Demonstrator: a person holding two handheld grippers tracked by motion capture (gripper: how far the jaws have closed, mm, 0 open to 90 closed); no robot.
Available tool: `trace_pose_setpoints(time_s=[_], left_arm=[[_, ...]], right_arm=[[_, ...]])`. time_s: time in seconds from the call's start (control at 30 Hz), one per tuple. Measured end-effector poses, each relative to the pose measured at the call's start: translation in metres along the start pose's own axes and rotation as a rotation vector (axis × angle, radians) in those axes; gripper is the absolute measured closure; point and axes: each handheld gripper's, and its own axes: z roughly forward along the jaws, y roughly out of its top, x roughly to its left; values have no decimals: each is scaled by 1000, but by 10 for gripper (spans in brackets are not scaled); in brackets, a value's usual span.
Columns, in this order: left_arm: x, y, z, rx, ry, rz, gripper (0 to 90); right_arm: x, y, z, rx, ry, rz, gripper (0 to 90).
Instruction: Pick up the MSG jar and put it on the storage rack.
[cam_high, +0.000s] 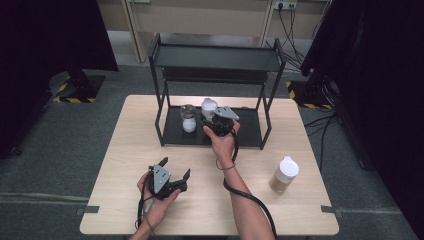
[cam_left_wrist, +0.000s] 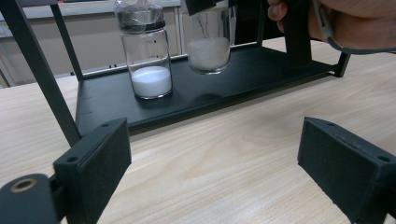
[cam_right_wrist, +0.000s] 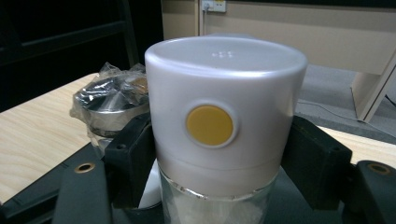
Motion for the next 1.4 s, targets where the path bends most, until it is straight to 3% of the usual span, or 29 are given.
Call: trace_pose_setpoints(time_s=[0.7, 1.4], left_arm=[[0, 0, 0, 1, 0, 1, 91], [0, 0, 0, 0, -1, 0, 90]], right_arm=[[-7, -4, 18, 31, -22, 33, 305], [-3, -8, 20, 21, -42, 5, 301]])
